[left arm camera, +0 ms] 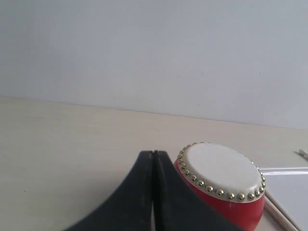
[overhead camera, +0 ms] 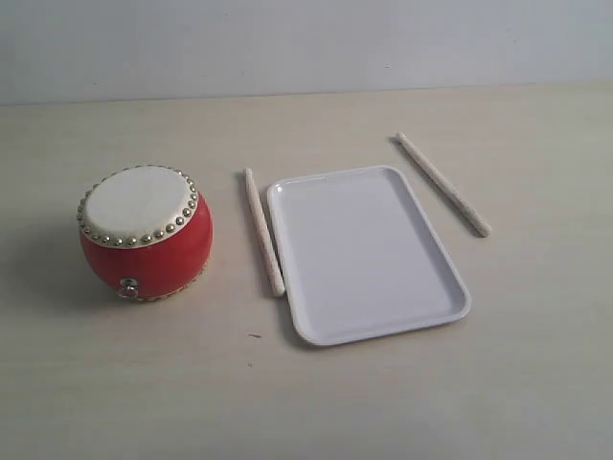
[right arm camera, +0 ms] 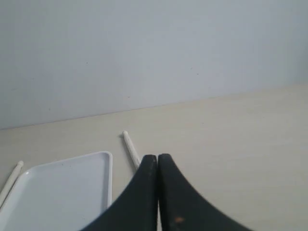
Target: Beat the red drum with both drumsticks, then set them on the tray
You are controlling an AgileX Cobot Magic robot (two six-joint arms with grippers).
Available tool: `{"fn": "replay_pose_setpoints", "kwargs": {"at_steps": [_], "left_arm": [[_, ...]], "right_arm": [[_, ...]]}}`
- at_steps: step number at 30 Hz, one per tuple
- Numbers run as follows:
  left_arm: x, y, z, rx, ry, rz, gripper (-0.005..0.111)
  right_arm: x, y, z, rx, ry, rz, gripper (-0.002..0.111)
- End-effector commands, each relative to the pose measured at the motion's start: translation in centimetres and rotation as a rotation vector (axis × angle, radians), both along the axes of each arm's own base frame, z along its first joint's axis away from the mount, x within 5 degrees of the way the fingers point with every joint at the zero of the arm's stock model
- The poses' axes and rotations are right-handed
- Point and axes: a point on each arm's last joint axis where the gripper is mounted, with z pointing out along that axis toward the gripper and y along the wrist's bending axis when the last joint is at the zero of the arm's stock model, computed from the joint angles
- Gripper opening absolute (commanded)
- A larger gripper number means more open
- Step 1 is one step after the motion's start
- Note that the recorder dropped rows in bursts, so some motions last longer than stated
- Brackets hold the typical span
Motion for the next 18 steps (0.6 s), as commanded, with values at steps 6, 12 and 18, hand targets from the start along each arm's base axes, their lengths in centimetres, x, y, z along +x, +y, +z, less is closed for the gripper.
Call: {"fn": "replay_pose_setpoints", "kwargs": {"at_steps": [6,12,18], "left_arm": [[-0.04,-0.02,-0.12,0.003,0.001,-0.005,0.000],[-0.04,-0.02,-0.11,0.015,-0.001,-0.006,0.000],[-0.04,-0.02,-0.11,0.087,-0.009,-0.009,0.000]], "right_arm": [[-0.03,-0.03,-0.06,-0.008,-0.008,-0.004,0.000],[-0.03,-0.03,-0.06,-0.008,-0.008,-0.004,0.000],[-0.03,-0.06,-0.06,-0.043,-0.011,-0.004,0.000]]}}
